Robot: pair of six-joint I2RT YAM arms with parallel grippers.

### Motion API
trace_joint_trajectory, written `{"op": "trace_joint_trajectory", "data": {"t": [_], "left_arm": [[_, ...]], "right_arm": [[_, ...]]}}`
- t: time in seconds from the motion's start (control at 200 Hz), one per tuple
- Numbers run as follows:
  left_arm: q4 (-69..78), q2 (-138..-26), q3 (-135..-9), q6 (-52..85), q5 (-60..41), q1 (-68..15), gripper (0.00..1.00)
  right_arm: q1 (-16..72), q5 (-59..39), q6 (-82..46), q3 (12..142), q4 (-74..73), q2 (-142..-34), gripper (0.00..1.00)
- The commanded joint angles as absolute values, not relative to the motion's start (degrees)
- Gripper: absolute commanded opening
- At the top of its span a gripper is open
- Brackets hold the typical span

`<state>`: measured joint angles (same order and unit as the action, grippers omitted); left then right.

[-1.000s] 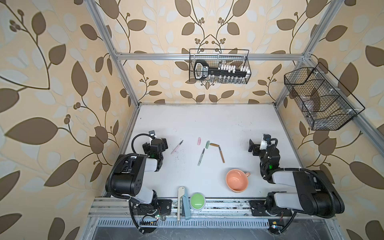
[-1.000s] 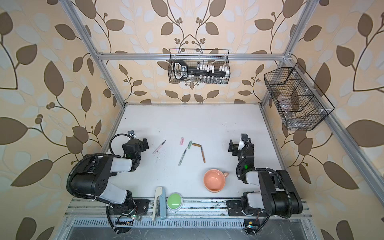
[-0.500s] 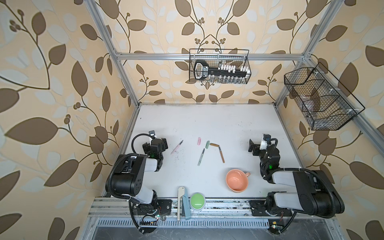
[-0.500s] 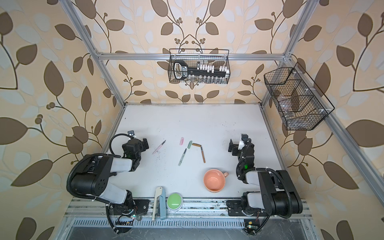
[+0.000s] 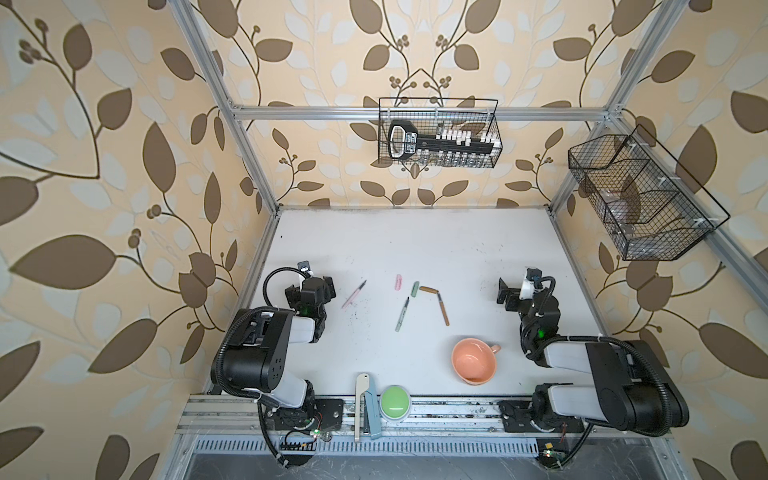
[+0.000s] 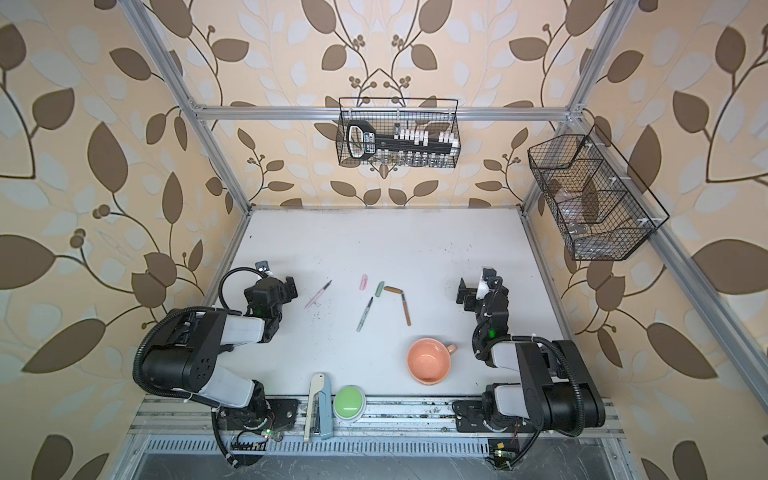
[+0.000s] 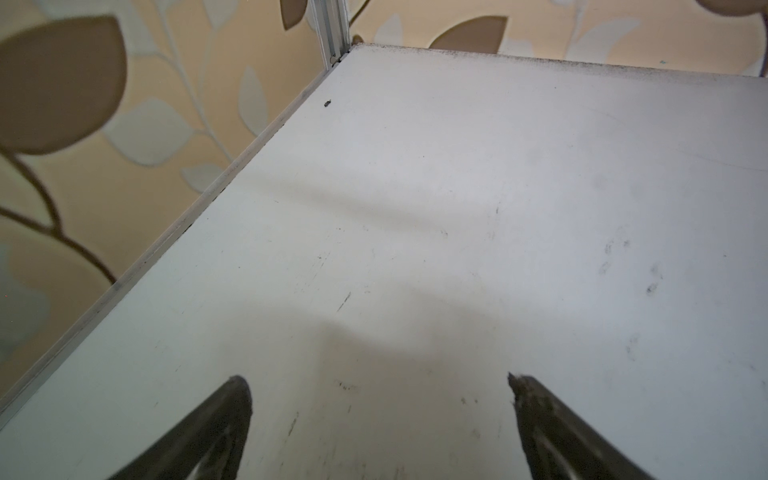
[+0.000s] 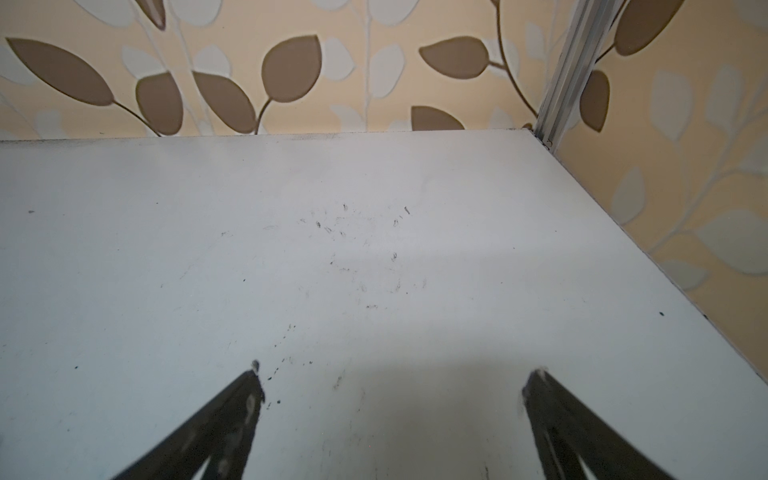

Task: Insert the pens into the pen caps
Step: 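Raise both arms from rest and move grippers toward the pens, then lower the left gripper onto the pink pen and close on it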

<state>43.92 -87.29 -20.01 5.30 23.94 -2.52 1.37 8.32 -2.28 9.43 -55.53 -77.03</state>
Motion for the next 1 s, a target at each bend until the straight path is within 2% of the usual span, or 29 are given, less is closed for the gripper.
{"op": "trace_joint_trajectory", "data": {"t": [0.0,0.07,0.145,0.265,0.345,0.395,0.48,0.65,0.84,1.0], "left_arm": [[45.0,-86.2,-21.3,5.4,24.3,-1.9,0.99],[45.0,-86.1,-21.2,5.4,24.3,-1.9,0.99],[45.9,-85.8,-20.8,5.1,24.5,-1.9,0.99],[39.2,-82.9,-23.6,3.7,24.1,-2.4,0.99],[20.2,-78.0,-32.4,6.2,32.1,-4.9,0.99],[6.5,-75.8,-39.1,12.7,32.6,-5.1,0.99],[-8.6,-74.4,-47.3,20.5,24.0,-5.1,0.99],[-22.2,-77.5,-54.2,21.5,6.6,-7.8,0.99],[-27.1,-80.2,-54.1,19.7,-0.2,-9.8,0.94],[-31.4,-86.8,-57.6,15.9,2.3,-14.8,0.91]], "right_arm": [[1.3,8.5,-1.5,11.1,-55.9,-76.2,1.0],[1.5,9.8,-1.8,12.7,-51.6,-74.2,1.0],[2.5,13.0,-2.2,17.2,-40.0,-70.6,1.0],[4.9,10.9,-2.1,22.4,-30.0,-65.2,1.0],[5.8,6.4,-6.2,24.6,-26.9,-62.6,0.99],[7.1,5.2,-7.5,27.8,-22.1,-61.8,0.99],[11.0,3.0,-6.4,33.0,-13.2,-61.4,0.94],[18.1,-1.7,-8.3,39.5,-1.6,-61.5,0.9],[22.5,-6.5,-11.7,39.8,4.6,-61.4,0.83],[25.1,-5.3,-14.5,37.0,4.3,-60.8,0.82]]}}
